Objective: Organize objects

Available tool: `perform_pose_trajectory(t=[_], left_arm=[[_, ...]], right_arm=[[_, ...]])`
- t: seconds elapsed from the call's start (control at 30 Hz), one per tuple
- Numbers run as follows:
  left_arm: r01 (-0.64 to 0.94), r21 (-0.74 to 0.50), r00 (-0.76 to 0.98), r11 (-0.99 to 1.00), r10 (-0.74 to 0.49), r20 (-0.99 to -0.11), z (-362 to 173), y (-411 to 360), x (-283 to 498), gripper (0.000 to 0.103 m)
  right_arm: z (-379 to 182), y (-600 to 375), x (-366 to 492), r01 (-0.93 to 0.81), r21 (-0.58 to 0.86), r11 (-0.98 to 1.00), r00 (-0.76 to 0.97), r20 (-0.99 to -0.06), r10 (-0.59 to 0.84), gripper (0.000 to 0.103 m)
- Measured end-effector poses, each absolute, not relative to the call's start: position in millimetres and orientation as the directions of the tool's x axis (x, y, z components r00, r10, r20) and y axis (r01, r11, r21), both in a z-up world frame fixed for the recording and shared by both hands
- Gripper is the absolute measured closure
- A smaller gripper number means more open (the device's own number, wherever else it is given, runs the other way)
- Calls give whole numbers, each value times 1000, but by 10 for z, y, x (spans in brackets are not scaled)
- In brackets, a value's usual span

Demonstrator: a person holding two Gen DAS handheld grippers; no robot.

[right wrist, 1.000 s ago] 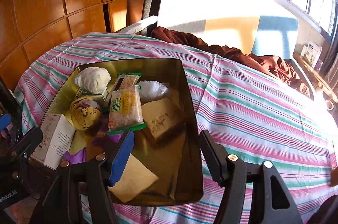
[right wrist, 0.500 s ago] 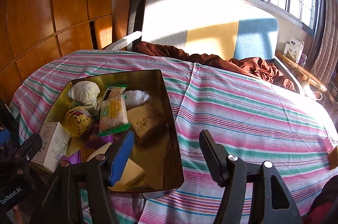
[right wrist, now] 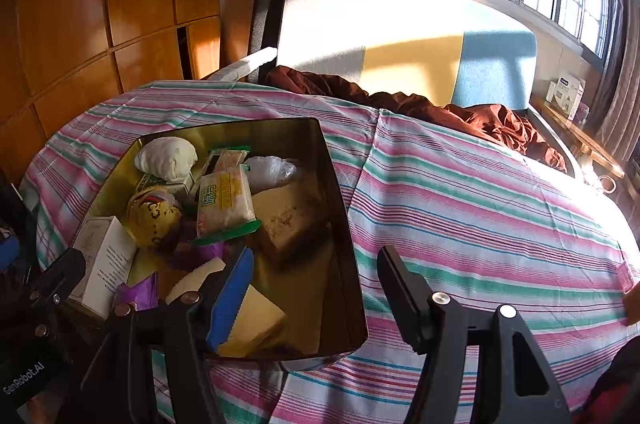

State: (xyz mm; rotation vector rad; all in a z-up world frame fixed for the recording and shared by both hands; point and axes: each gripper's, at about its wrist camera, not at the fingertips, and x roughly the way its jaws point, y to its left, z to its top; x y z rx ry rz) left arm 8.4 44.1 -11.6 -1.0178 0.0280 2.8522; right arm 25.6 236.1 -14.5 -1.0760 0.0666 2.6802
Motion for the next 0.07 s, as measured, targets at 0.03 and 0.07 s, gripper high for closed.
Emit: perform_pose_trajectory(t=[0.03, 0.07], left_arm=[[-113, -21, -768, -993, 101, -633, -118, 437, 82, 1], [-115, -23, -766, -993, 104, -635, -119, 434, 75, 1]], right_arm=[[-145, 2355, 254, -247, -51, -968, -696, -686, 214, 38], [-145, 2350, 251, -246, -50, -968, -696, -686, 213, 38]])
